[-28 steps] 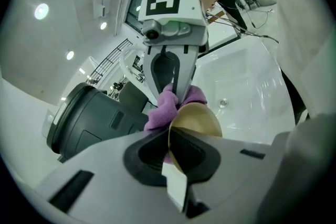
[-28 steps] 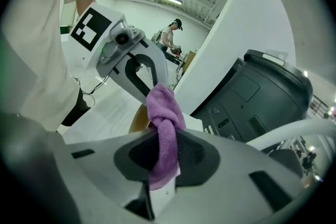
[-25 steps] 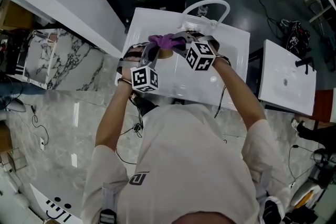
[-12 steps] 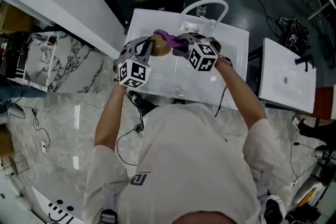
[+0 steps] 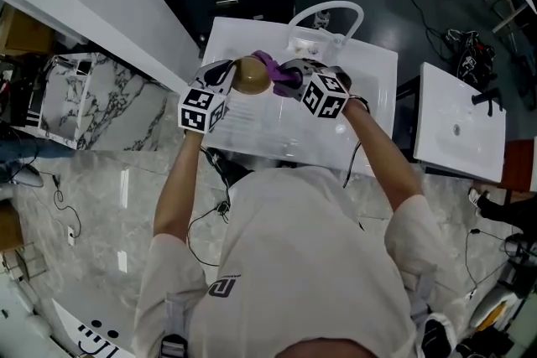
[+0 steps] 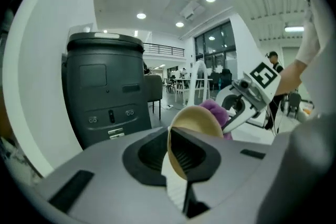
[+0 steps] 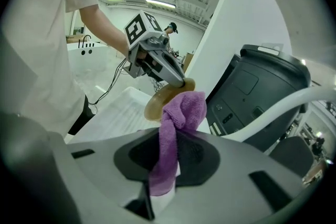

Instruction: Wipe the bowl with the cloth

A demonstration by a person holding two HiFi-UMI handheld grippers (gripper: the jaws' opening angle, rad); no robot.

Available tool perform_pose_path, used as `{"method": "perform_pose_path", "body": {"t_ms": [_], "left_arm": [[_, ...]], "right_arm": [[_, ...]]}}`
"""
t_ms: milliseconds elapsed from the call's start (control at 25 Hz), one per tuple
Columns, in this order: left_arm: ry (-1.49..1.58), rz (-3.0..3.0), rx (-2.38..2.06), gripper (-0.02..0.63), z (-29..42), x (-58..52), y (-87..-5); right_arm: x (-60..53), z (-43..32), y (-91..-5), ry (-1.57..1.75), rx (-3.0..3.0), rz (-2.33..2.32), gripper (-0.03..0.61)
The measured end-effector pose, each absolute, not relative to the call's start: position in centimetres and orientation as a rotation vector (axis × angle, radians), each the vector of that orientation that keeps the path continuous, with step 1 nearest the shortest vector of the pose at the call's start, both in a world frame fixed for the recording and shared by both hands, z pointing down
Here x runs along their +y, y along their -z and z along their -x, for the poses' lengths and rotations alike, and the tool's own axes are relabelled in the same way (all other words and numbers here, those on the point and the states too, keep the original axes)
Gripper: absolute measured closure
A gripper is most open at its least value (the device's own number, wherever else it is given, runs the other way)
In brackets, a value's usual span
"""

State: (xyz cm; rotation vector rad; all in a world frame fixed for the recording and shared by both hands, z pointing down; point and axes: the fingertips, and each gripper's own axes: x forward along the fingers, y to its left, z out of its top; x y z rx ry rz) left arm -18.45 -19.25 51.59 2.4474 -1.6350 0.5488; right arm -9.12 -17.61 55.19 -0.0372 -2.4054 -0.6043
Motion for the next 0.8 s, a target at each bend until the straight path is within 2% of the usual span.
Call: {"method": "perform_pose_path", "body": {"t_ms": [360,800], "left_arm": [[0.079,-2.073,-1.522,0.595,21.0,-19.5,-53.3],[0.572,-1.797,-1.235,0.595,18.2,-19.2,-54.0]], "right_arm": [[-16.2,10.0,-54.3,0.424,-2.562,-0.006,0.518],[-13.1,11.6,-55.3,0.28,-2.656,0.025,0.518]]}}
